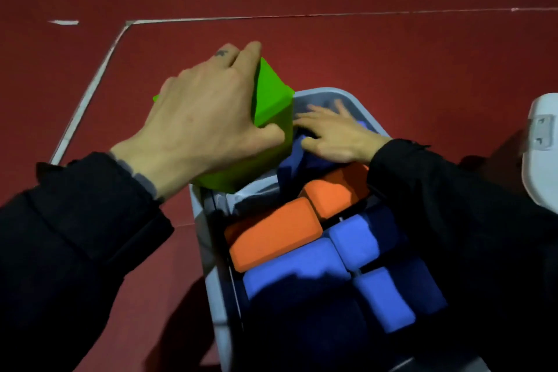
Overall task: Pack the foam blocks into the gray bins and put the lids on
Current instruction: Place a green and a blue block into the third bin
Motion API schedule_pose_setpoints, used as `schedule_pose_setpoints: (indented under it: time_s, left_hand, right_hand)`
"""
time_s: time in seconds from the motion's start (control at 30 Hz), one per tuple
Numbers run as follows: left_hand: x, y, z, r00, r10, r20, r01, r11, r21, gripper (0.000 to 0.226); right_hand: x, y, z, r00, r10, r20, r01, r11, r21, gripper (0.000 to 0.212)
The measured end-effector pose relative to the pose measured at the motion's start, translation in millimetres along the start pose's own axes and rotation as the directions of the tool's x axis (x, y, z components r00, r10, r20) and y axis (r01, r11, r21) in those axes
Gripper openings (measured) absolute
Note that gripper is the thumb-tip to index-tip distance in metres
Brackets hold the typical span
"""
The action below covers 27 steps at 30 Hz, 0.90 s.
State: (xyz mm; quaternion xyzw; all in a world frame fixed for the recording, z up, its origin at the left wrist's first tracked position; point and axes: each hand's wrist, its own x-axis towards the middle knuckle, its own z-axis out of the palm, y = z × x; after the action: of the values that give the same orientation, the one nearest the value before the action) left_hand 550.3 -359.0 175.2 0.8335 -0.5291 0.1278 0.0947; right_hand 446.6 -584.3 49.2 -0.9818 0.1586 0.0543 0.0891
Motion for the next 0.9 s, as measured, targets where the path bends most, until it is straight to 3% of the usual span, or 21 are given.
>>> schedule_pose_setpoints:
  time_s: [0.07, 0.17, 0.3, 0.4, 0.57, 0.73, 0.83, 0.9]
  left_hand:
    - [-2.0, -1.4, 7.7, 0.999, 0.044, 0.007, -0.044, 0.998, 0.034, 0.108]
    - [1.5, 1.4, 27.8, 0.990, 0.029, 0.137, -0.028, 1.000, -0.008, 0.107]
    - [-4.7, 16.7, 65.0, 0.952, 0.174, 0.253, -0.169, 0.985, -0.043, 0.101]
    - [-23.9, 24.5, 105.2, 0.911, 0.255, 0.325, -0.265, 0.964, -0.014, 0.092]
    - [-36.0, 5.5, 163.5, 0.879, 0.094, 0.468, -0.077, 0.995, -0.056, 0.089]
    - [-31.8, 17.0, 179.5, 0.882, 0.065, 0.466, -0.058, 0.998, -0.030, 0.086]
    - [-32.1, 16.7, 182.2, 0.869, 0.046, 0.492, -0.044, 0.999, -0.015, 0.083]
    - [-22.8, 14.6, 182.9, 0.843, 0.034, 0.537, -0.022, 0.999, -0.030, 0.081]
  right_hand:
    - [-13.9, 23.6, 17.2, 0.997, 0.070, 0.021, -0.068, 0.994, -0.083, 0.077]
    - [-29.4, 36.1, 51.0, 0.995, 0.075, 0.069, -0.074, 0.997, -0.014, 0.080]
    - [-15.9, 39.7, 51.5, 0.986, 0.160, 0.056, -0.165, 0.981, 0.102, 0.058]
    - [-12.5, 40.0, 55.1, 0.991, 0.130, -0.017, -0.128, 0.988, 0.088, 0.046]
    - [-18.8, 33.1, 55.7, 0.976, 0.098, -0.192, -0.091, 0.995, 0.045, 0.048]
    - [-10.8, 24.4, 46.7, 0.991, -0.002, -0.133, -0.021, 0.984, -0.176, 0.059]
    - [-13.3, 14.1, 56.0, 0.985, 0.043, -0.166, -0.051, 0.998, -0.039, 0.063]
    - [-14.3, 8.3, 65.7, 0.984, 0.081, -0.162, -0.089, 0.995, -0.046, 0.066]
